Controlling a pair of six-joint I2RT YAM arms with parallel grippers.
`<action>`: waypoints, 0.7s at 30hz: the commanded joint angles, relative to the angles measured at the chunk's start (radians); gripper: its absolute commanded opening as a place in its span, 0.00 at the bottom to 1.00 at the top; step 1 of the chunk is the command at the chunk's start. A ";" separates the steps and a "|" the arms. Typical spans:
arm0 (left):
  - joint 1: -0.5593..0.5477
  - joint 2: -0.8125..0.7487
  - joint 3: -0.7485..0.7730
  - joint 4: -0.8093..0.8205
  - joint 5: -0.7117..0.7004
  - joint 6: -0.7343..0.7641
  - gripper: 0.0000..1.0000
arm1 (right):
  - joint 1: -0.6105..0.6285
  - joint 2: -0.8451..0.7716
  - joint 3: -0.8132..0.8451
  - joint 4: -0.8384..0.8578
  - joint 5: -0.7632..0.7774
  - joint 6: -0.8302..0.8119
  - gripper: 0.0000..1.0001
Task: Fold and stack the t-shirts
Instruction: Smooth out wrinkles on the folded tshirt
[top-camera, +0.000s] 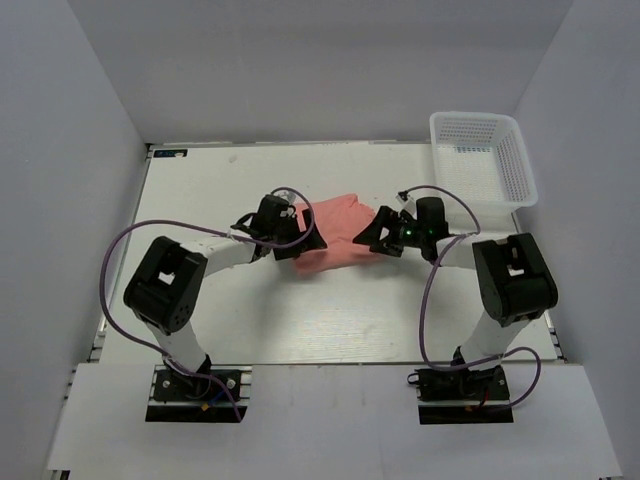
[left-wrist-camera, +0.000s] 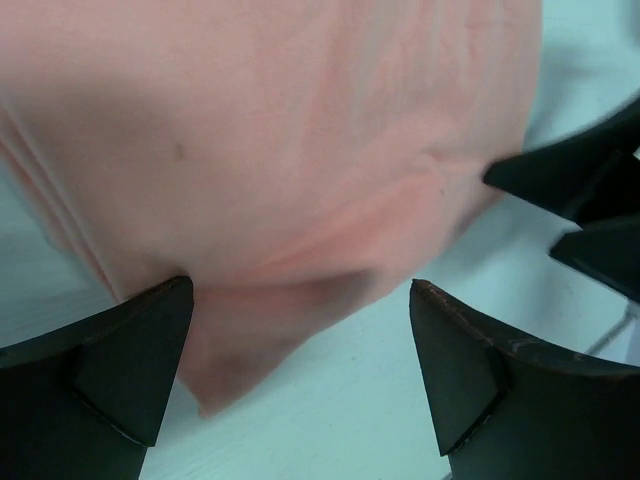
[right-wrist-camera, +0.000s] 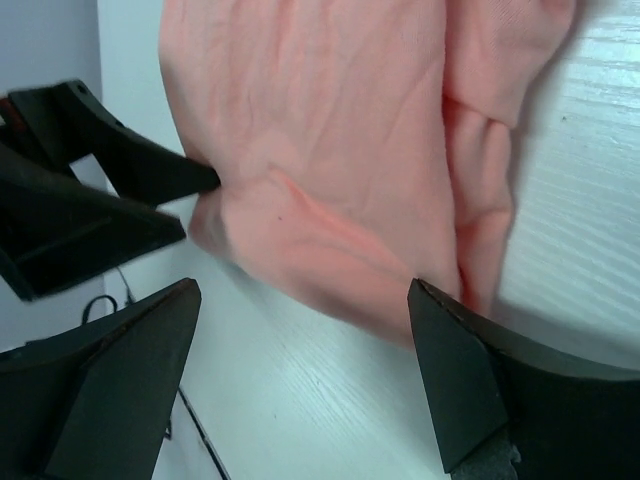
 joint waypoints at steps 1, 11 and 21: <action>0.011 -0.062 0.085 -0.178 -0.153 0.036 1.00 | -0.009 -0.101 0.030 -0.102 0.005 -0.114 0.90; 0.024 -0.269 0.099 -0.286 -0.338 -0.006 1.00 | -0.012 -0.487 0.021 -0.291 0.121 -0.213 0.90; 0.024 -0.042 0.214 -0.300 -0.331 -0.026 0.96 | -0.011 -0.696 0.005 -0.412 0.180 -0.258 0.90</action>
